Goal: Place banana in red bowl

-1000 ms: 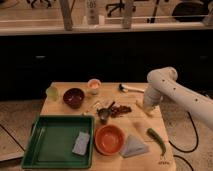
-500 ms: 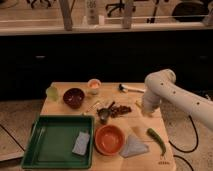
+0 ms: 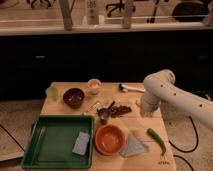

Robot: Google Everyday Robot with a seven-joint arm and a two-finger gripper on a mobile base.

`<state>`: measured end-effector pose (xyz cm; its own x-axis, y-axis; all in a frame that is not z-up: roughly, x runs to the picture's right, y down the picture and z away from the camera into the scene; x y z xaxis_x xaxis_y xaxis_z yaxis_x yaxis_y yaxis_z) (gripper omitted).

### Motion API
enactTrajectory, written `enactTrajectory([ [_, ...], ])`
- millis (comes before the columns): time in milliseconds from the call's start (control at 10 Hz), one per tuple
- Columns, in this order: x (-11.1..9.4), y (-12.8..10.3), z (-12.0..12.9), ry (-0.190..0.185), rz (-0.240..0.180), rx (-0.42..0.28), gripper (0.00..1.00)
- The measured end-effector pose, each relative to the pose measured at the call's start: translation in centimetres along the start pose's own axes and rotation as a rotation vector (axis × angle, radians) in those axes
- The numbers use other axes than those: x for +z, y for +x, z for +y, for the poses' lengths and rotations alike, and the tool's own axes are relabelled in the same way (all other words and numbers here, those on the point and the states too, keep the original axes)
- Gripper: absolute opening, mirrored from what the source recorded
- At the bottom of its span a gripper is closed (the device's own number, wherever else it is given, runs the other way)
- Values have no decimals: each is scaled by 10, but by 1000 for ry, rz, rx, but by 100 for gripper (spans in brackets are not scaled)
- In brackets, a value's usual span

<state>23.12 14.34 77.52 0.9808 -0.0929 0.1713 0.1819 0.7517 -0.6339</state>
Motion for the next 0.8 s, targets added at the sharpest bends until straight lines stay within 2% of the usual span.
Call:
enactTrajectory([
  [300,16,37,-17,-22,-18,123,59],
  [500,27,48,-28,-33,-26,180,77],
  [800,40,67,-37,-45,-41,277,80],
])
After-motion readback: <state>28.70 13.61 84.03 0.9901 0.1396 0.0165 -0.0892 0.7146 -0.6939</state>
